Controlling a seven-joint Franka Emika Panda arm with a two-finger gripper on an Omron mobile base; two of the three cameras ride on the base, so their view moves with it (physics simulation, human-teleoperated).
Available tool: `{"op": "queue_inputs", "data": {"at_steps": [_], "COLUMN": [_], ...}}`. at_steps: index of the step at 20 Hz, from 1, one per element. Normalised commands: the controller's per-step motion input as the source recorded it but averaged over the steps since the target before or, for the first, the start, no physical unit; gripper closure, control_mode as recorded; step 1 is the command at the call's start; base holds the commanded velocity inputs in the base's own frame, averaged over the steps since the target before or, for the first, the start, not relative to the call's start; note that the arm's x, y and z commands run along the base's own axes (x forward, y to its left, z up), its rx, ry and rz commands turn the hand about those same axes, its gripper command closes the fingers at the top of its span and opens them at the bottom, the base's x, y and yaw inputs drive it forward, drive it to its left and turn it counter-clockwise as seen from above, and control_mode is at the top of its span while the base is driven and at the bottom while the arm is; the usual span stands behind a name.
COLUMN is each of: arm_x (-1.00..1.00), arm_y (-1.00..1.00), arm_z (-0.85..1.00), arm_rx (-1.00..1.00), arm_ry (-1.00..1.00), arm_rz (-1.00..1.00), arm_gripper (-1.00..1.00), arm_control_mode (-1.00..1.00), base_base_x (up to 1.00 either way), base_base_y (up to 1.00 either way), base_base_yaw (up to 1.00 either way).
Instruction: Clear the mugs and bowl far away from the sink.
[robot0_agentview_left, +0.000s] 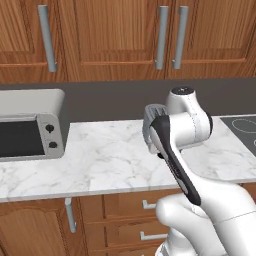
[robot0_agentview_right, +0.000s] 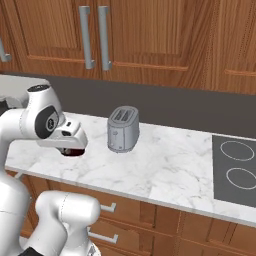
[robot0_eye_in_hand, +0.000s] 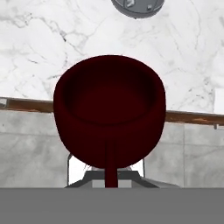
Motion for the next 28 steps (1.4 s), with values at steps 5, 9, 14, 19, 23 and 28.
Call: {"op": "queue_inputs", "data": {"at_steps": [5,9,14,19,23,28], "arm_x": [0.0,0.0,0.17,0.47,0.54,0.62], "arm_y": [0.14,0.02,0.0,0.0,0.0,0.0], "arm_z": [-0.23,-0.18,-0.3,-0.33,-0.35,-0.41], "arm_rx": [0.02,0.03,0.09,0.06,0.04,0.03], "arm_ry": [-0.11,-0.15,-0.03,0.0,0.0,-0.01], "arm_rz": [0.18,0.19,0.18,0.17,0.17,0.08], "arm_gripper": [1.0,1.0,1.0,1.0,1.0,1.0], "arm_control_mode": [-1.0,-1.0,-1.0,-1.0,-1.0,-1.0], "base_base_x": [0.0,0.0,0.0,0.0,0.0,0.0], "base_base_y": [0.0,0.0,0.0,0.0,0.0,0.0], "base_base_yaw": [0.0,0.0,0.0,0.0,0.0,0.0]}}
